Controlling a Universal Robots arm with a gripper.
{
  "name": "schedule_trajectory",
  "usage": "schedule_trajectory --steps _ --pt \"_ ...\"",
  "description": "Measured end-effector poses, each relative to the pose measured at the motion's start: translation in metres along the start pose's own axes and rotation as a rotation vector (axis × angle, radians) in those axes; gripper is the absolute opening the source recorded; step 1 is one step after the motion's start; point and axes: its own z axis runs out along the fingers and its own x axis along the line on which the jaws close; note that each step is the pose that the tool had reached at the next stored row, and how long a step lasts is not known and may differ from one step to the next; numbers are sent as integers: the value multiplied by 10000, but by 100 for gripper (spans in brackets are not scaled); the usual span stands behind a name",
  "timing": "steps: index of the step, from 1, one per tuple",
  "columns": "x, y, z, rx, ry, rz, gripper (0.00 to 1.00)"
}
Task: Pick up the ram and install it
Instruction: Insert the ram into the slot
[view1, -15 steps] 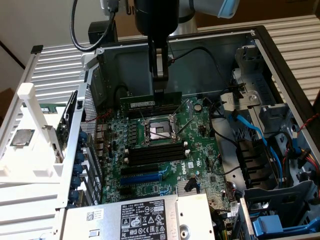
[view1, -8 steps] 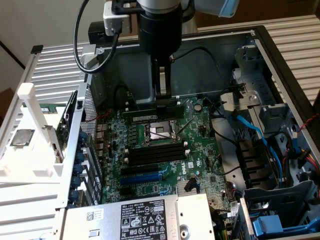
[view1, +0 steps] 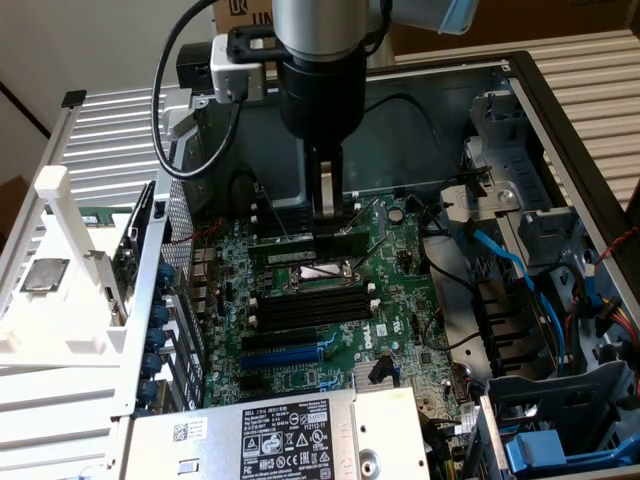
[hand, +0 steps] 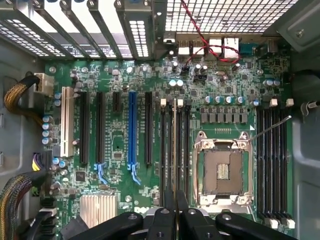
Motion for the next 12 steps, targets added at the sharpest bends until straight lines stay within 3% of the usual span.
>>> schedule_trajectory --steps 2,7,12 --pt "3 -1 22 6 40 3 12" --pt "-13 -3 63 45 286 10 12" --pt "-80 -4 113 67 428 15 12"
